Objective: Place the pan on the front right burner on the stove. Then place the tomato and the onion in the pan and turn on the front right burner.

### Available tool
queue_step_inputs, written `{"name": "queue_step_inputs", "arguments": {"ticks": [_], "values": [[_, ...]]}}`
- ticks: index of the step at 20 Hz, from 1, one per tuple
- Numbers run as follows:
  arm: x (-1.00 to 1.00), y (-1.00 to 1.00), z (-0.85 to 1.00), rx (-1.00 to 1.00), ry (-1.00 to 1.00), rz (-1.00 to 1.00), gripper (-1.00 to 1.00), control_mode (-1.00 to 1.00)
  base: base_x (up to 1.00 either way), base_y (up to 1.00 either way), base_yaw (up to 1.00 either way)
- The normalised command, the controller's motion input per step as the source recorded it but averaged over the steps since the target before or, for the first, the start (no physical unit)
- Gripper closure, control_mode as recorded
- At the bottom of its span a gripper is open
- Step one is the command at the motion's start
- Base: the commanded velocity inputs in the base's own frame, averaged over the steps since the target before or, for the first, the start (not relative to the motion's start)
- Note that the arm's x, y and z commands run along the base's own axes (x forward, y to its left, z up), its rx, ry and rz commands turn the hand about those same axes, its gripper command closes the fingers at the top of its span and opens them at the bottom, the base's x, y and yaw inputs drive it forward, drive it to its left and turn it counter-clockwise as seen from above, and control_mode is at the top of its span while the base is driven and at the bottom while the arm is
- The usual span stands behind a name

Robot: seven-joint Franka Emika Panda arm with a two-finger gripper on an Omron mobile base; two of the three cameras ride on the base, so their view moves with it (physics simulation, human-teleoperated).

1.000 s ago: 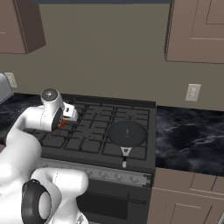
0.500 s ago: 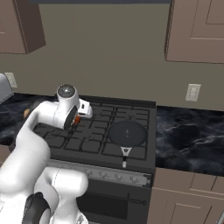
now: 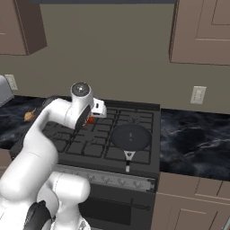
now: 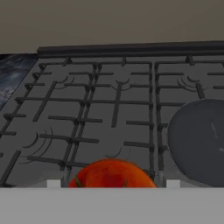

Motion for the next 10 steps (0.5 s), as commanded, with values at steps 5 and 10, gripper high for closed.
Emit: {"name": "queue_step_inputs", "arguments": {"ticks": [5, 10], "values": [[-0.04, -0.55, 0.02, -0.01, 0.00, 0.00, 1.00, -1.00, 0.00, 0.00, 0.00], [-0.01, -0.62, 0.00, -0.03, 0.00, 0.00, 1.00, -1.00, 0.00, 0.00, 0.00]]}}
